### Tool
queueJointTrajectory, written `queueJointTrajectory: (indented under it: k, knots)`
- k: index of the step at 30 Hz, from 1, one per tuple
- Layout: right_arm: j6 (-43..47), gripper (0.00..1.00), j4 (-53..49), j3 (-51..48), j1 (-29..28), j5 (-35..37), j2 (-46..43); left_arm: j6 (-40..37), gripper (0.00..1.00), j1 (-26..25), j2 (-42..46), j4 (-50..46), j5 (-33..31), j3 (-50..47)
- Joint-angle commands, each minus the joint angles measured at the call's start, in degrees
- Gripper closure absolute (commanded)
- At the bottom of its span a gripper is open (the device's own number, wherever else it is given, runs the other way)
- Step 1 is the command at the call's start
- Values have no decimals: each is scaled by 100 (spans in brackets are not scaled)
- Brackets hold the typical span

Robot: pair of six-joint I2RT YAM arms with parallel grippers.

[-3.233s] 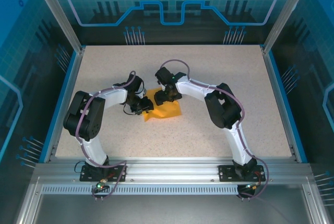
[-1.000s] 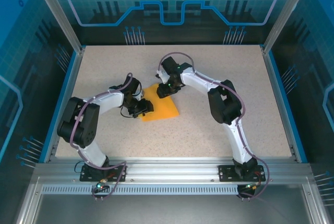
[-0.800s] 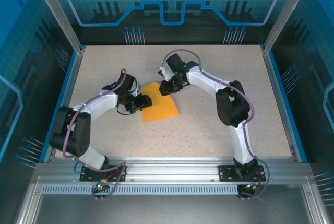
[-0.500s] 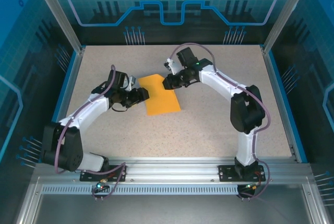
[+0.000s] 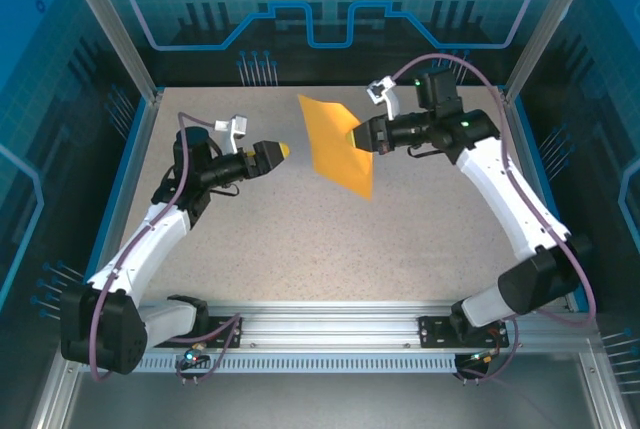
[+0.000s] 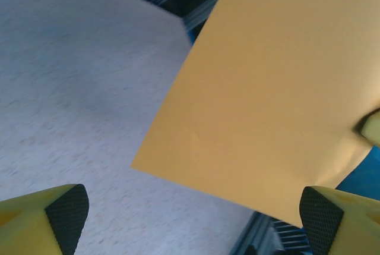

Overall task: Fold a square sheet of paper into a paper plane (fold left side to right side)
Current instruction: Pick up the square sheet of paper from the center of the table, then place a square sheet of paper at the center of the table.

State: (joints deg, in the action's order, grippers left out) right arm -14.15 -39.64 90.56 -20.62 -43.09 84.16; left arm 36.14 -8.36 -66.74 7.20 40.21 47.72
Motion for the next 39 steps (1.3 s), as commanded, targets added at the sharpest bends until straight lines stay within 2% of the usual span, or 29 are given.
queueJointTrajectory:
  k: [1,8,11,13,18,21,22,25,29,32,34,39]
  knots:
    - [103,84,-509,284,25,-723,-275,200,4,14,81,1042,841,128]
    - [-229,84,-313,310,-21,-1086,-763,-211,3,-465,17,806,1318,670]
    - [-307,83,-246,167,-21,-930,-878,-389,7,-751,-27,641,1363,857]
    - [-289,83,-351,107,20,-640,-902,-430,18,-848,-24,581,1315,912]
    - [-757,85,184,-508,259,-396,-1061,-414,77,-923,-48,462,1070,884]
    - [-797,85,230,-731,326,-312,-1075,-478,89,-1006,-128,333,979,862]
    - [-771,84,213,-771,343,-272,-1083,-516,91,-1021,-161,269,957,866]
    - [-540,70,-61,-802,406,109,-1088,-668,96,-1054,-307,-159,815,950]
    - [-34,48,-715,-814,470,1470,-1128,-973,96,-1070,-750,-1191,675,1206]
    - [116,35,-761,-1125,487,2043,-1183,-1065,96,-1089,-1261,-1668,649,1257]
    - [149,30,-669,-1390,497,2134,-1199,-1166,96,-1113,-1598,-1877,622,1266]
    - [58,30,-410,-2141,416,2529,-1108,-1285,96,-1129,-2410,-2094,343,1239]
